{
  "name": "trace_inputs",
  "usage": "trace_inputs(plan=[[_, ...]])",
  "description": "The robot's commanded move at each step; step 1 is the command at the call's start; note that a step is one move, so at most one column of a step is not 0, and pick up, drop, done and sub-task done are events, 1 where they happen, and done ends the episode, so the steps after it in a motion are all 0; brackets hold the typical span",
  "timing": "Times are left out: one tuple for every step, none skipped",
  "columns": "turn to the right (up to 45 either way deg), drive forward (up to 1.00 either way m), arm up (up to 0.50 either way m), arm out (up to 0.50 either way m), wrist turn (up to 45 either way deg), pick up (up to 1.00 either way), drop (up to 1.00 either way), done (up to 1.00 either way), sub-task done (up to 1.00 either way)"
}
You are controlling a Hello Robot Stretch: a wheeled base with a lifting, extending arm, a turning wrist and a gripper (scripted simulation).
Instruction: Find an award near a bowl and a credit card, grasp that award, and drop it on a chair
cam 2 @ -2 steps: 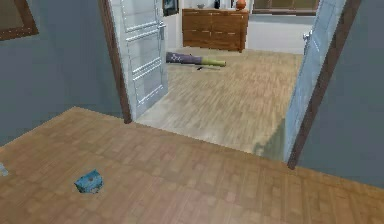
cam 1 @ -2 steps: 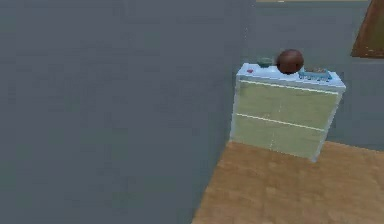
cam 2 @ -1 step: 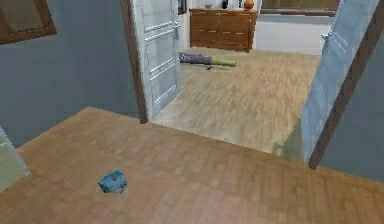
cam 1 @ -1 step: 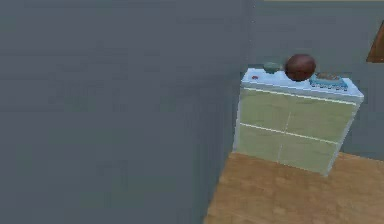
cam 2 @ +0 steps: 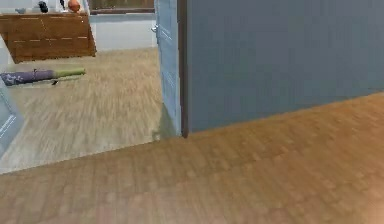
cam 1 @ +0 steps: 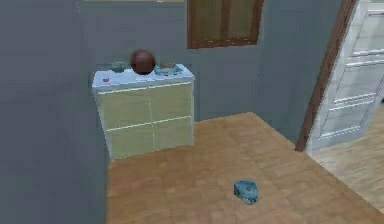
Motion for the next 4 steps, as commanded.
trace_inputs(plan=[[0.0, 1.0, 0.0, 0.0, 0.0, 0.0, 0.0, 0.0, 0.0], [3.0, 0.0, 0.0, 0.0, 0.0, 0.0, 0.0, 0.0, 0.0], [0.0, 0.35, 0.0, 0.0, 0.0, 0.0, 0.0, 0.0, 0.0], [-45.0, 0.0, 0.0, 0.0, 0.0, 0.0, 0.0, 0.0, 0.0]])
